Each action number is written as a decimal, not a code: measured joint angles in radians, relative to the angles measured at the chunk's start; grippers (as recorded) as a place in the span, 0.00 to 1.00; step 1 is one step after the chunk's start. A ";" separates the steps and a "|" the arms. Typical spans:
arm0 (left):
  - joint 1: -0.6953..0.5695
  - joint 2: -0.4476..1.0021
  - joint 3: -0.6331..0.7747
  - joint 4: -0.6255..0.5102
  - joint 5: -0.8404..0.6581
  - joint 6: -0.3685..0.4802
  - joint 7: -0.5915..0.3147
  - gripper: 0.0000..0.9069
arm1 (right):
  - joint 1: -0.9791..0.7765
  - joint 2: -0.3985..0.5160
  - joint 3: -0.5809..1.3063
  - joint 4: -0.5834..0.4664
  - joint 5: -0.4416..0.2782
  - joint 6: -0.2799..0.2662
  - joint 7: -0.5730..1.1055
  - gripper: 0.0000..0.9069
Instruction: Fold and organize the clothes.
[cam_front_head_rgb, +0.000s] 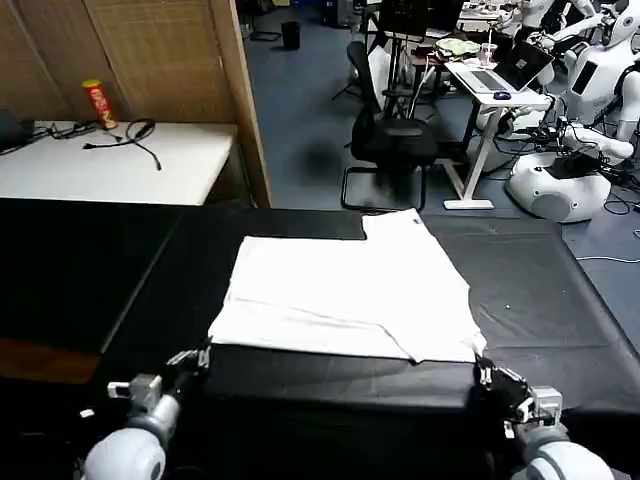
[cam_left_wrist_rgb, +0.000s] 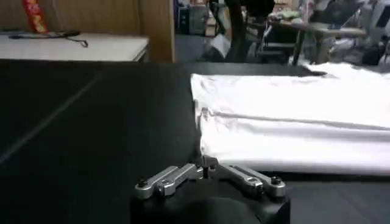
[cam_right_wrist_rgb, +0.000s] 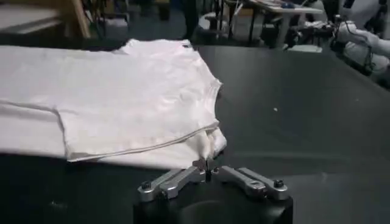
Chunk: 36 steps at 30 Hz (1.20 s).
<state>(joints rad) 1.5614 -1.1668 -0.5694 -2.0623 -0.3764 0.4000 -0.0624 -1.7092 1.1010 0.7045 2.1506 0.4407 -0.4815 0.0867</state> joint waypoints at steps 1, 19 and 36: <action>0.019 0.001 -0.006 -0.014 0.007 0.000 0.001 0.00 | -0.012 0.001 0.001 0.010 -0.004 -0.003 0.000 0.03; 0.251 -0.007 -0.102 -0.154 0.021 0.065 -0.022 0.97 | -0.149 0.019 0.026 0.175 -0.015 -0.149 0.054 0.97; 0.082 0.035 -0.129 -0.175 -0.134 0.092 -0.057 0.97 | 0.360 -0.087 -0.029 -0.032 0.120 -0.041 0.014 0.97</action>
<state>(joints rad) 1.6434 -1.1314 -0.6981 -2.2376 -0.5106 0.4925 -0.1193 -1.3490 1.0136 0.6752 2.1182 0.5610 -0.5226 0.1002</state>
